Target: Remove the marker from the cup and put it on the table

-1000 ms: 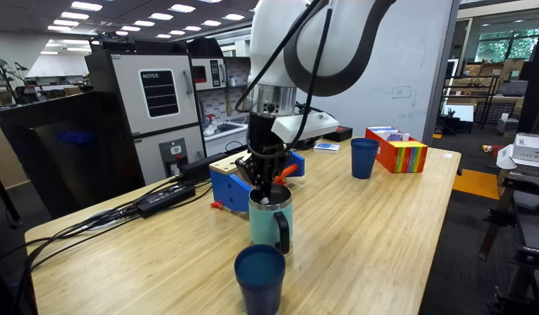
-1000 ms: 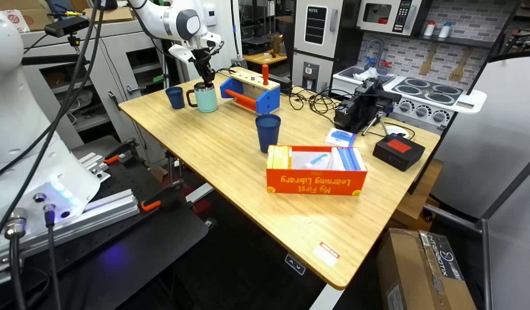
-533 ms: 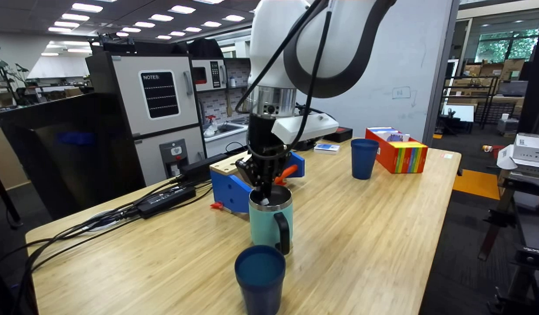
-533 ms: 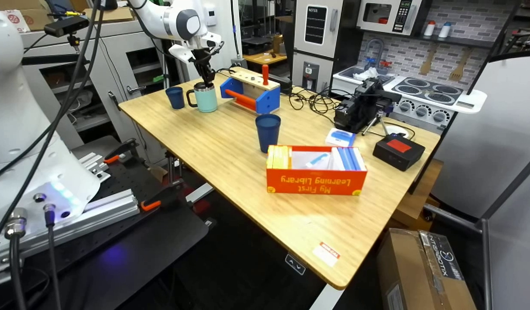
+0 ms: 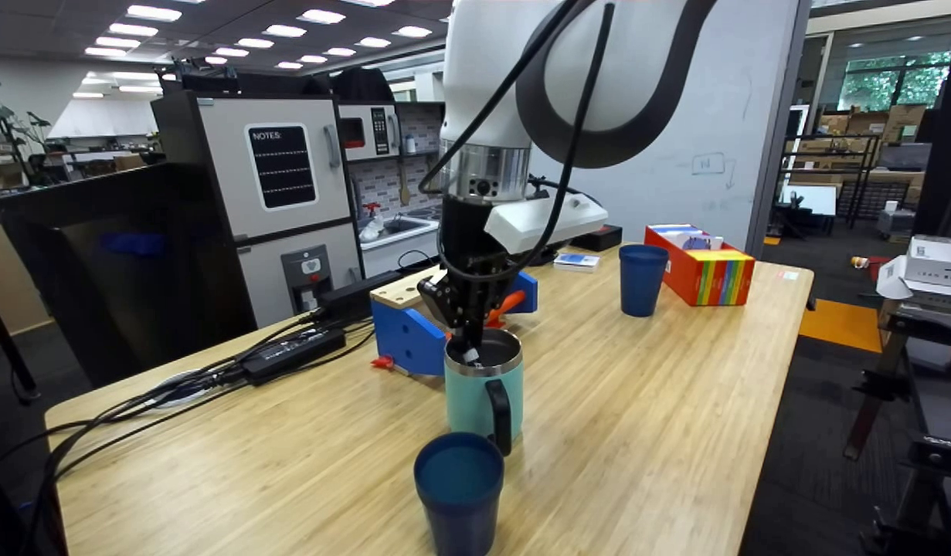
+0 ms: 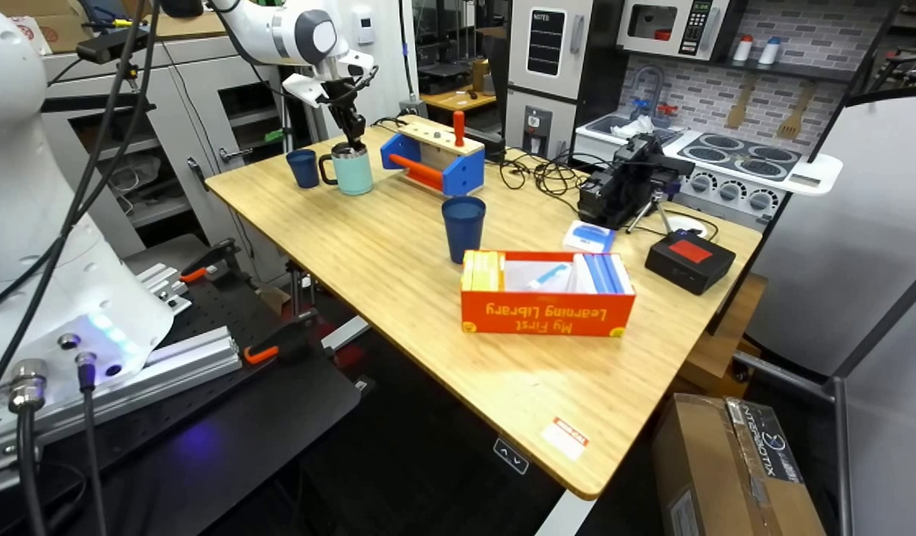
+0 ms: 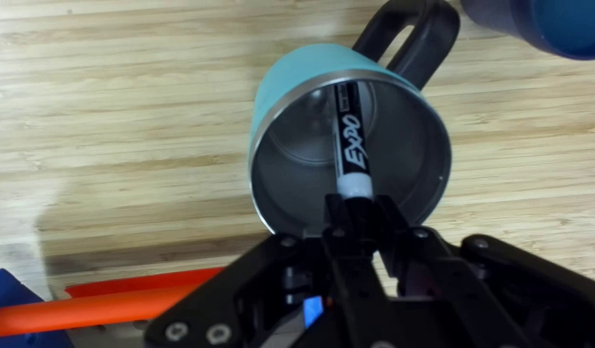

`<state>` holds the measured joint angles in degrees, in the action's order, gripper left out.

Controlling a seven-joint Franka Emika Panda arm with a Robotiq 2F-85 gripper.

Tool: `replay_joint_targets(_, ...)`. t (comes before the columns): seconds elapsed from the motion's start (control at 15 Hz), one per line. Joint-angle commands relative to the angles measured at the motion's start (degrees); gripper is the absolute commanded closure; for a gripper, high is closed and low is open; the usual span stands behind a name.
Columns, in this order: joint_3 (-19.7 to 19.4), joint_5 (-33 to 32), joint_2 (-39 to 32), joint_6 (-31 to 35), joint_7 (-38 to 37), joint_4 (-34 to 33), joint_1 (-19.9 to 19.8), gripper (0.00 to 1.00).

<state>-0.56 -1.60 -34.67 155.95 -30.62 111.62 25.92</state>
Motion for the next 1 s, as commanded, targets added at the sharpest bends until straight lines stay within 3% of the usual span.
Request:
replay_joint_targets(0.0,-3.7,-2.9,3.3,2.4,-4.6,4.3,3.5,0.95)
replay_joint_targets(0.33,-8.7,-7.9,7.4,6.6,-12.8,8.8,6.9,0.95)
replay_joint_targets(0.6,-16.1,-16.1,14.6,9.9,-23.5,14.6,13.0,0.95)
replay_joint_targets(0.8,-22.6,-24.6,21.9,7.3,-34.2,19.9,18.9,0.95)
replay_joint_targets(0.93,-23.8,-27.3,27.1,4.1,-38.8,24.6,19.9,0.95)
